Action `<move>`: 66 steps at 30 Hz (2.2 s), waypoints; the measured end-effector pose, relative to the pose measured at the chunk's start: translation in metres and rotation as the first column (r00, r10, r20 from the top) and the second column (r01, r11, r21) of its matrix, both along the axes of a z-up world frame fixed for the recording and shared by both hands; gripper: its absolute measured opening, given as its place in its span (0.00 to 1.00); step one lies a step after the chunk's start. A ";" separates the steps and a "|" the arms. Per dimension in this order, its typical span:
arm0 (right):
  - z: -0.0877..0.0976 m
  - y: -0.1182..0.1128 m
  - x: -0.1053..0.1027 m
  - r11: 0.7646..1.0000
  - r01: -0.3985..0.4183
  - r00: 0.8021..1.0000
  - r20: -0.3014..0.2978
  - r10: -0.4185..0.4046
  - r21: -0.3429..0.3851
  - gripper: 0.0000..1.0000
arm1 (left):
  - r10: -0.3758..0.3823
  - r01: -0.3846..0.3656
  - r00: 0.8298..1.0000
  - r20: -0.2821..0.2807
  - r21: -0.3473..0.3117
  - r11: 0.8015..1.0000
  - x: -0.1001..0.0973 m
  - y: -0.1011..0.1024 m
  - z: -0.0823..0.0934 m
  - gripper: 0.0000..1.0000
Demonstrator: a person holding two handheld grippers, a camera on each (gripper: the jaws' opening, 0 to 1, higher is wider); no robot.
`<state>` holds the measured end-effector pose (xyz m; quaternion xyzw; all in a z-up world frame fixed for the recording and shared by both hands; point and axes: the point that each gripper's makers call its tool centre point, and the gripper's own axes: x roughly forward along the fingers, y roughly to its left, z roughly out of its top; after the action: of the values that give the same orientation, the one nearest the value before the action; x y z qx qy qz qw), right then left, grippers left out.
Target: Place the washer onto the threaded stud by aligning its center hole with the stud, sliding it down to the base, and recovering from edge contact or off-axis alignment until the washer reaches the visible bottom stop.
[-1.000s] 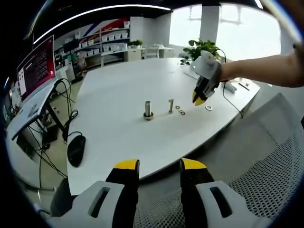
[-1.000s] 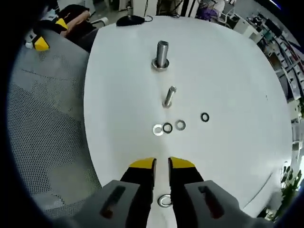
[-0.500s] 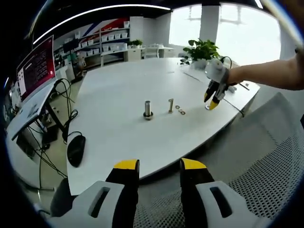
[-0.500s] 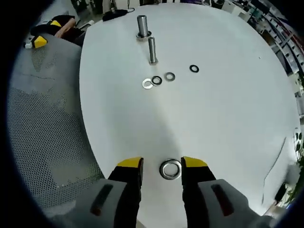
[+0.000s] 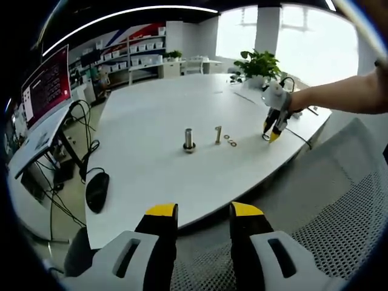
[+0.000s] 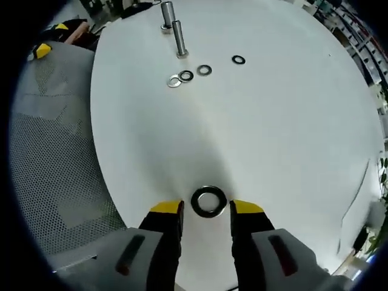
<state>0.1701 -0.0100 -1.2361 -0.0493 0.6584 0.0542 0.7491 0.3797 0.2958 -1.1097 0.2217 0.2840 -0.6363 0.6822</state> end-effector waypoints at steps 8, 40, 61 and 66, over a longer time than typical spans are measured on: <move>0.001 0.004 0.002 1.000 -0.026 0.999 0.020 0.026 -0.001 0.25 | 0.002 -0.002 1.000 0.000 0.000 1.000 0.000 0.000 0.000 0.32; 0.067 0.038 0.102 0.990 -0.141 0.970 0.201 0.137 0.008 0.23 | 0.004 -0.004 1.000 0.000 -0.002 1.000 -0.001 -0.001 0.001 0.33; 0.091 0.090 0.212 0.930 -0.364 0.886 0.285 0.365 -0.060 0.23 | 0.007 -0.007 1.000 0.001 -0.003 1.000 0.000 -0.001 0.001 0.33; 0.089 0.098 0.236 0.909 -0.404 0.864 0.283 0.417 -0.104 0.23 | 0.011 -0.011 1.000 0.000 -0.006 1.000 0.001 -0.001 0.001 0.33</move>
<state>0.4057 0.0881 -1.1470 -0.2110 0.5128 0.1908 0.8100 0.3802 0.2949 -1.1085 0.2181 0.2830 -0.6334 0.6864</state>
